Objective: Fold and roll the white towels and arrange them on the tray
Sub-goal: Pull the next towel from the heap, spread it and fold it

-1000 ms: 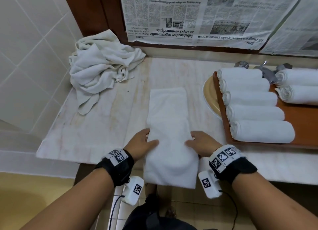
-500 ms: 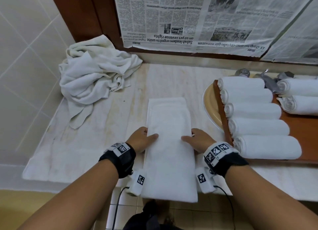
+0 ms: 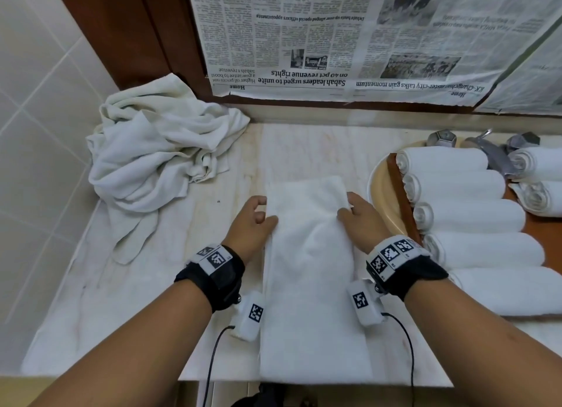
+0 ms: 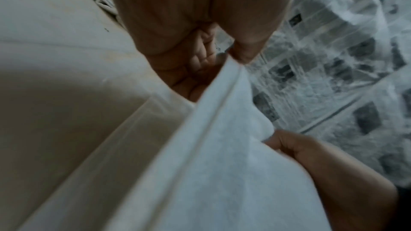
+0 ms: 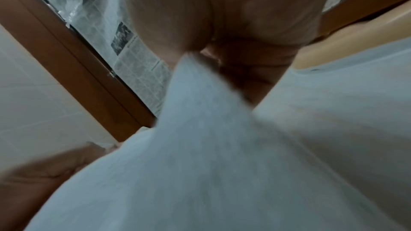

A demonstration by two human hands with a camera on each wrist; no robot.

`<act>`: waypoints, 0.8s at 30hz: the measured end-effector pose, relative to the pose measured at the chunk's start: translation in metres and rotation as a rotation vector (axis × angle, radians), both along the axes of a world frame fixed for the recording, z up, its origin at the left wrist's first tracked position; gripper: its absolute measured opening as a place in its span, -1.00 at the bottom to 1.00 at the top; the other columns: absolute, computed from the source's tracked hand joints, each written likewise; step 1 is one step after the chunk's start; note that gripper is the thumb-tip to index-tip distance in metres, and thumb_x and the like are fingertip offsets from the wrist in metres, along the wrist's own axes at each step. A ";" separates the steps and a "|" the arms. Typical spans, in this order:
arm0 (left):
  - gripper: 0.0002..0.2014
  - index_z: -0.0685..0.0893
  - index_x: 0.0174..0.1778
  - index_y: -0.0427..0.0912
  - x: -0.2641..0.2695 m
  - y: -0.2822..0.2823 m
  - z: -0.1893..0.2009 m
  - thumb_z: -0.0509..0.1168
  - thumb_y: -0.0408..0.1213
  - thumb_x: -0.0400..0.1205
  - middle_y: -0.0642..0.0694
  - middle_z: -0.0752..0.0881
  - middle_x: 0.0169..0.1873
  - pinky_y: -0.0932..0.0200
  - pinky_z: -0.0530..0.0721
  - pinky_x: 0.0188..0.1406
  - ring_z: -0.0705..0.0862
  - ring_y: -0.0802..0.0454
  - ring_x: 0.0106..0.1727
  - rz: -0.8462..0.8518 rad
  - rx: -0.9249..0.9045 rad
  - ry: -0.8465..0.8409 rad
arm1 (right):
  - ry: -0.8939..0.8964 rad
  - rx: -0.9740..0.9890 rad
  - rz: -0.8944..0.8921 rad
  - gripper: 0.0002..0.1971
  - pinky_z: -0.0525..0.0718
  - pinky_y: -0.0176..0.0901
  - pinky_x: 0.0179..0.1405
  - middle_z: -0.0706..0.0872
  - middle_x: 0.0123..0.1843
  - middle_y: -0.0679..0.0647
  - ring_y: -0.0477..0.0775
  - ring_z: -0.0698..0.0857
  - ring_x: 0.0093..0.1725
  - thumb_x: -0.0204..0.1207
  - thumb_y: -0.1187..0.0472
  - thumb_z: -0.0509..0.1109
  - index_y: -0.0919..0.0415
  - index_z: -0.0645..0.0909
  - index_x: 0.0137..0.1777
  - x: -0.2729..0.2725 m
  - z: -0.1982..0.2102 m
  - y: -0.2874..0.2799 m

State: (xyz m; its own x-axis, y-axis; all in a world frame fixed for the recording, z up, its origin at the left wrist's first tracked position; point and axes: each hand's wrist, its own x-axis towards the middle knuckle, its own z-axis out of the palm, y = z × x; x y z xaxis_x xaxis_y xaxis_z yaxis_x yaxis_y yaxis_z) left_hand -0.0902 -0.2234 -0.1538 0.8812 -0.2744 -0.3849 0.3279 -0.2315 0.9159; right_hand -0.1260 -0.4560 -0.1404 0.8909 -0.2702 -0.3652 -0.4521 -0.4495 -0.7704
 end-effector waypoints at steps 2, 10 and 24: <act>-0.83 0.52 0.06 0.15 0.007 0.003 -0.008 0.31 -0.25 0.68 0.00 0.77 -0.02 -0.17 0.73 0.17 0.77 -0.12 0.07 -0.085 0.125 0.021 | 0.122 -0.103 0.068 -0.64 0.60 -0.06 0.17 0.68 0.32 0.12 0.19 0.67 0.20 0.68 0.14 0.20 0.06 0.46 0.46 0.003 -0.010 0.002; -0.75 0.54 0.12 0.01 0.016 0.010 -0.030 0.39 -0.05 0.60 -0.11 0.79 -0.07 -0.25 0.78 0.01 0.80 -0.10 -0.06 -0.098 0.283 0.066 | 0.234 -0.227 0.137 -0.52 0.61 -0.01 0.16 0.66 0.32 0.15 0.24 0.67 0.20 0.68 0.03 0.24 0.10 0.31 0.56 0.011 -0.031 -0.002; -0.55 0.49 0.45 -0.04 -0.076 0.007 0.015 0.33 -0.02 0.67 -0.03 0.54 0.25 0.08 0.55 0.31 0.57 0.01 0.27 -0.550 0.635 -0.436 | 0.075 -0.496 0.522 -0.54 0.53 0.04 0.37 0.38 0.42 0.05 0.15 0.42 0.41 0.61 -0.01 0.36 0.00 0.45 0.49 -0.078 0.001 0.047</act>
State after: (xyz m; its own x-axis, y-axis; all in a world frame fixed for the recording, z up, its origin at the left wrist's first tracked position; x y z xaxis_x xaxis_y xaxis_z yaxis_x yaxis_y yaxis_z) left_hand -0.1661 -0.2163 -0.1390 0.7917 -0.5466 -0.2729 -0.3170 -0.7494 0.5812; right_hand -0.2043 -0.4095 -0.1395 0.9261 0.0339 -0.3756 -0.1269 -0.9099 -0.3948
